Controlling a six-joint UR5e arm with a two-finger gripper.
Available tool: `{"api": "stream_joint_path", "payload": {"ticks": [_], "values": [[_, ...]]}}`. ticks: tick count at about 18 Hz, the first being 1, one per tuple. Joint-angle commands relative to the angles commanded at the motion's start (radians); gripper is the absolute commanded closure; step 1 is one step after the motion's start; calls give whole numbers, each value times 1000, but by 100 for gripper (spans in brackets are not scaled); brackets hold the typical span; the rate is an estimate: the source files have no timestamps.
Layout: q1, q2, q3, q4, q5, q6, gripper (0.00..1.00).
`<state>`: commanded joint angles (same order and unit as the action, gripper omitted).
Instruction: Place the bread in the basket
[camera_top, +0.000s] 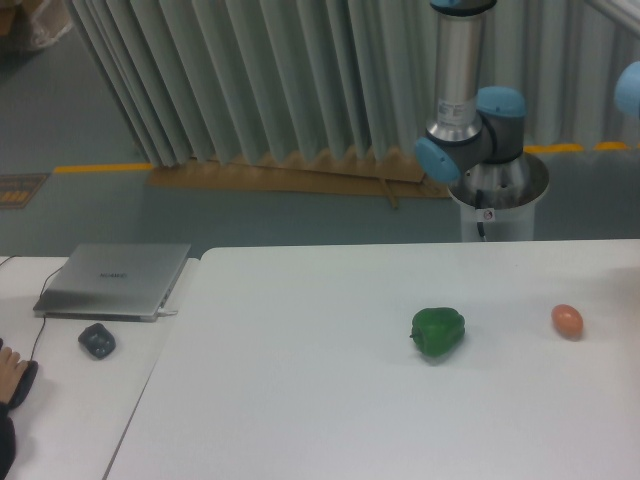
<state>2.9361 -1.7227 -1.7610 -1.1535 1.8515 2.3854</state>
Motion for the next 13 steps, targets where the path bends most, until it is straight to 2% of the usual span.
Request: {"api": "stream_joint_path", "payload": {"ticks": [4,10,11,13], "values": [[-9,-11,11,0,-3,-15,0],[-11,-25,87,-2,-64,-8,0],[-11,-25,104,-3,-89,-12,0],[-5,-26,110,-8,-231,-87,0]]}}
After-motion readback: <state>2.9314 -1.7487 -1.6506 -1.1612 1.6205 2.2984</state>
